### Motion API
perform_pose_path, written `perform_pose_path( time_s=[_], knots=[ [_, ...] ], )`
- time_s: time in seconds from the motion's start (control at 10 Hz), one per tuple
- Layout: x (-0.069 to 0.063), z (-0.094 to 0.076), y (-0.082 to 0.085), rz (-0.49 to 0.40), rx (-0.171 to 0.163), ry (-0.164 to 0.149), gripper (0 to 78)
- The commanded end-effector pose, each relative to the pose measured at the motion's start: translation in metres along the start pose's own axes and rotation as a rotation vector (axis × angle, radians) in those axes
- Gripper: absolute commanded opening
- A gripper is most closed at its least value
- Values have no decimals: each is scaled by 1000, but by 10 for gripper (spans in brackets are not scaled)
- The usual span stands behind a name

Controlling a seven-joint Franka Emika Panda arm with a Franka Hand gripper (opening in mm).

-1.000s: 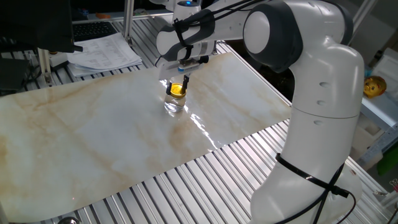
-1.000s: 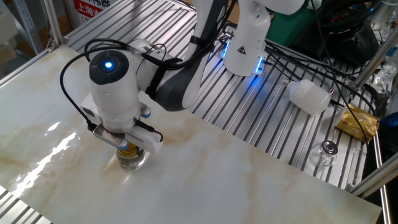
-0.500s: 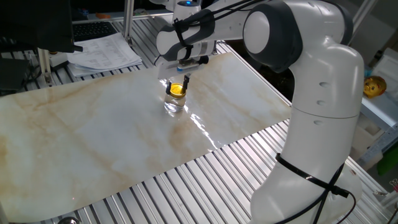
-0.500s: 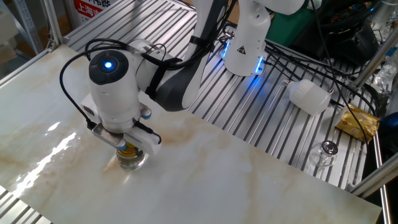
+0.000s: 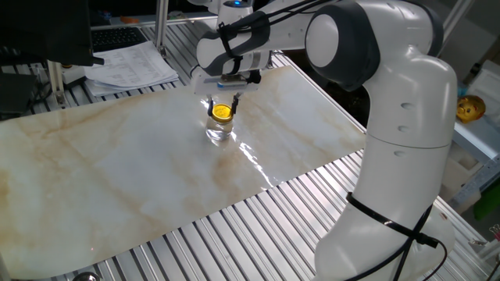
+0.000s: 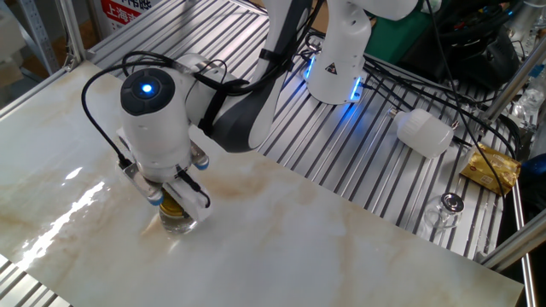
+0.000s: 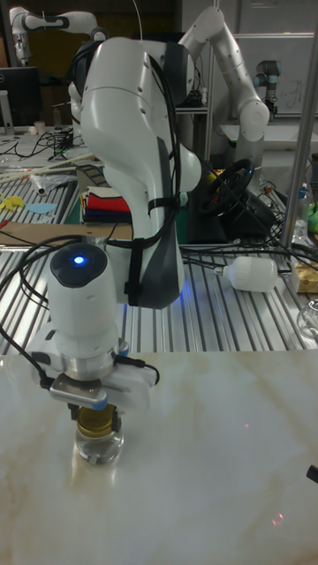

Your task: Screw the lid onto the jar

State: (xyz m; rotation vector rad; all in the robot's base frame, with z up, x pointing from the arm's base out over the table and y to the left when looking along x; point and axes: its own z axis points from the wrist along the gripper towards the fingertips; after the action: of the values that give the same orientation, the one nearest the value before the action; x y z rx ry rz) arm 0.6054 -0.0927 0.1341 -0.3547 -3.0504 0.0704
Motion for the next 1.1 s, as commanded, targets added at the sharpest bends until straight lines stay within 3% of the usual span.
perform_pose_path(
  time_s=[0.1,0.7,1.1],
  knots=[
    [-2,-3,-1,99,-3,-20,11],
    [-2,-3,-1,196,-12,-30,11],
    [-2,-2,-1,178,-12,-30,11]
  ],
)
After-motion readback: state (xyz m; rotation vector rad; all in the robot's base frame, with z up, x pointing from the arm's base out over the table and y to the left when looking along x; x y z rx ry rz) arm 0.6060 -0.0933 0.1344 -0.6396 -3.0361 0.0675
